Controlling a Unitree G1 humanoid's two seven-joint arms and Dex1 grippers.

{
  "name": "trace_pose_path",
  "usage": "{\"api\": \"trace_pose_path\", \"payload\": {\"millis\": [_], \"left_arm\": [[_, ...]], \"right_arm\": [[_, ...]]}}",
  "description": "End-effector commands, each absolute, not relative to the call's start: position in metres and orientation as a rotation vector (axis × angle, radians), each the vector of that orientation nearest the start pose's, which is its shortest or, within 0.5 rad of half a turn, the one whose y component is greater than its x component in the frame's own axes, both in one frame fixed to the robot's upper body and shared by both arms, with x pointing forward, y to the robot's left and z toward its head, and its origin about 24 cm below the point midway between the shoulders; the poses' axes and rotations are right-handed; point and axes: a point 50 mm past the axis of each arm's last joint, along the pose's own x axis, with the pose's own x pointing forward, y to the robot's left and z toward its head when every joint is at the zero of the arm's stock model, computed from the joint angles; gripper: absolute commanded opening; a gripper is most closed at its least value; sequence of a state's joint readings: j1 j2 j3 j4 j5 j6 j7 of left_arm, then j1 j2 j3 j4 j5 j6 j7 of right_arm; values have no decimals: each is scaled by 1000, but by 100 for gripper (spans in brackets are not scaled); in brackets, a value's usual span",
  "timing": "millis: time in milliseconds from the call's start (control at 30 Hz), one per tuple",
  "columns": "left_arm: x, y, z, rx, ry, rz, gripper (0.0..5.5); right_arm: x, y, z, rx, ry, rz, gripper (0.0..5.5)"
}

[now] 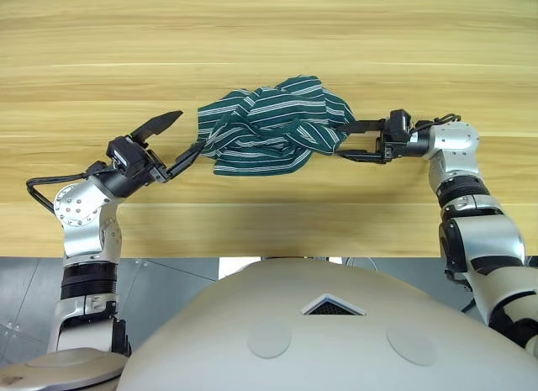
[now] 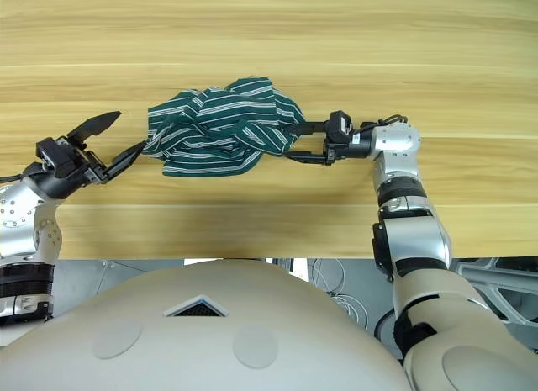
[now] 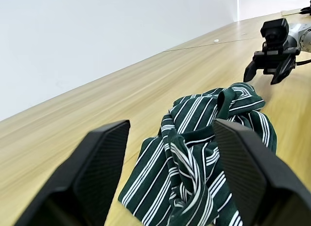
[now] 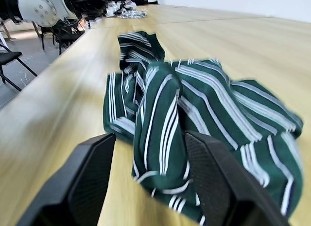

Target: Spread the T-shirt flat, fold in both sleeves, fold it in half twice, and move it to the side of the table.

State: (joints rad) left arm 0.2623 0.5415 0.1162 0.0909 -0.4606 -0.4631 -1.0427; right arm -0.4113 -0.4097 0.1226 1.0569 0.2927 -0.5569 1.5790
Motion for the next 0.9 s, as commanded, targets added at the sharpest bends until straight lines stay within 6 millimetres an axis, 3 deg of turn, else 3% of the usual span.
{"api": "trace_pose_path", "payload": {"millis": [33,133,233,500,667,900], "left_arm": [[173,243,49,229,-71,-898,303],[173,242,48,234,-62,-913,303],[173,244,45,248,-42,-913,306],[170,248,22,290,142,-998,306],[174,248,13,322,192,-1020,306],[184,248,10,366,206,-1023,306]], "right_arm": [[261,-197,-5,-150,216,1447,266],[262,-196,-6,-156,224,1435,266],[263,-197,-4,-146,209,1431,227],[262,-192,-4,-191,211,1468,70],[265,-192,-2,-227,200,1460,2],[262,-188,-2,-245,179,1483,2]]}}
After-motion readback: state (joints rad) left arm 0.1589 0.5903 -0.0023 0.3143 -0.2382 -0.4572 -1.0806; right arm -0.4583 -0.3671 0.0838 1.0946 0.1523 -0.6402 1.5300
